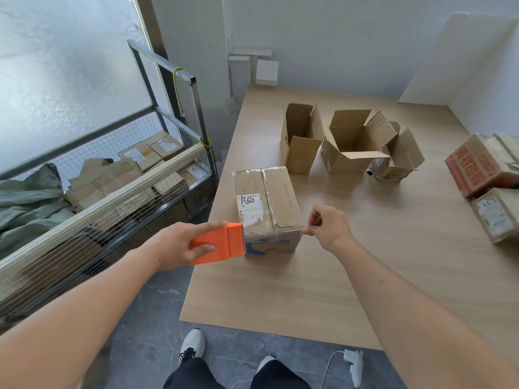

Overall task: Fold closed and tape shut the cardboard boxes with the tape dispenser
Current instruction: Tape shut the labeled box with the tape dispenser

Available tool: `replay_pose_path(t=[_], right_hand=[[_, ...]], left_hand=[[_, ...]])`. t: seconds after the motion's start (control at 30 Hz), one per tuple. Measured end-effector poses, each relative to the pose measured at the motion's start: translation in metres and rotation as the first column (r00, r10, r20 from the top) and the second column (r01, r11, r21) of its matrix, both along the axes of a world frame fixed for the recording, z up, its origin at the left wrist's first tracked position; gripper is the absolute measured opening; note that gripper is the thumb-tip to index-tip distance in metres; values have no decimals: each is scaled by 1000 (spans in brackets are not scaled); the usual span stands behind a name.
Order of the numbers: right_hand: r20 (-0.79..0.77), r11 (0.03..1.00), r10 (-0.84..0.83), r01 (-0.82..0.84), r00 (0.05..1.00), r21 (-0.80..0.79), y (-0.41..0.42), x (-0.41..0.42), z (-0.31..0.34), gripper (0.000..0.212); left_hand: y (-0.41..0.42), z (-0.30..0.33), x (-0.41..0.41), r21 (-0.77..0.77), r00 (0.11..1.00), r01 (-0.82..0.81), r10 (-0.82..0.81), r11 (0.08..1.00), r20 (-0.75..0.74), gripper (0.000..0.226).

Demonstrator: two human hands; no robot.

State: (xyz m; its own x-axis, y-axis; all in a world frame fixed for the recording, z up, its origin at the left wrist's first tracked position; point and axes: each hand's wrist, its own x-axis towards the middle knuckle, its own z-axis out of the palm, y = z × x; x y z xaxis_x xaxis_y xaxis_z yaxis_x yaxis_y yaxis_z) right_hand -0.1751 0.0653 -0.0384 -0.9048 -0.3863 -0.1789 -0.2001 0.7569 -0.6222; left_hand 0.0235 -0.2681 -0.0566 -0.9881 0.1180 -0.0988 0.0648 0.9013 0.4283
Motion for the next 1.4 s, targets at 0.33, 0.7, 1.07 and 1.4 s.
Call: replay_pose_path(t=[0.33,0.7,1.07,1.4], right_hand=[[58,998,61,-60,996,-19,-6,-13,-7,23],[56,995,86,-83,995,-45,1,-20,-15,26],[-99,971,235,-230,967,62,2,-30,-17,29],[-228,886,464,-440,856,151,-9,-7,-33,24]], left_hand=[[1,-11,-5,26,999,-36,36,999,2,64],[1,-10,-12,-5,999,-39,39,999,21,66],[-1,-7,-18,-29,999,-38,39,999,33,64],[-3,-6,-22,-6,999,-21,21,1000,42,64]])
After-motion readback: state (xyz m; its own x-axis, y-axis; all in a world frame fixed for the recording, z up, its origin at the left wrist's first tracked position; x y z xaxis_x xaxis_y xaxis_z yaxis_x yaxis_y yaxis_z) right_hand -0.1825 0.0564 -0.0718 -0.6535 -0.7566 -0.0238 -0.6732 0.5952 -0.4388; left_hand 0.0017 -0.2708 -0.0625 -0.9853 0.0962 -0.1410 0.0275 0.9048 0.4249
